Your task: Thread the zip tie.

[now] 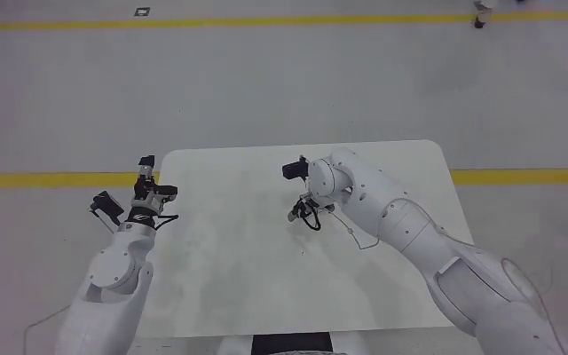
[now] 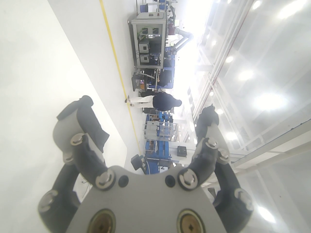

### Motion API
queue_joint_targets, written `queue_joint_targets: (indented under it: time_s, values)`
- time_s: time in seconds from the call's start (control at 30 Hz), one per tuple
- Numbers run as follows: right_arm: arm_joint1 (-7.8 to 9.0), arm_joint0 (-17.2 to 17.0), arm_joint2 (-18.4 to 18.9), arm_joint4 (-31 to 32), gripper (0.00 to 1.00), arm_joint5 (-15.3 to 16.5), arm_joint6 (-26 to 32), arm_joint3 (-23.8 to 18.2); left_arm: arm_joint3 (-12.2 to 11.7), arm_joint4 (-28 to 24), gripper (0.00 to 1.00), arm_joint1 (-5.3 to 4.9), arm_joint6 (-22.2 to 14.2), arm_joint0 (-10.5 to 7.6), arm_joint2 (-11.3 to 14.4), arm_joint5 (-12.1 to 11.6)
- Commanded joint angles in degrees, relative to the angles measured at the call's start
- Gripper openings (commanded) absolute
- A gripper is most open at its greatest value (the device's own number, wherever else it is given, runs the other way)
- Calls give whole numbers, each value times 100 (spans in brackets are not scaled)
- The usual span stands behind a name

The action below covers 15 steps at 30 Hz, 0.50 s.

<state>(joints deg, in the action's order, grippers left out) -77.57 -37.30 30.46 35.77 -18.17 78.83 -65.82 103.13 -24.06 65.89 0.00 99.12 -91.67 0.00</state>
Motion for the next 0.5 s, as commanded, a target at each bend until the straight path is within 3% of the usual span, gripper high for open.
queue_joint_targets:
  time_s: [0.0, 0.17, 0.47]
  values:
    - [-6, 0, 15, 25, 47, -13, 5, 14, 0, 0, 100, 0, 0, 0, 0, 0]
    - [-11, -14, 41, 138, 27, -18, 20, 6, 0, 0, 100, 0, 0, 0, 0, 0]
    - [-46, -90, 64, 243, 31, -2, 5, 87, 0, 0, 100, 0, 0, 0, 0, 0]
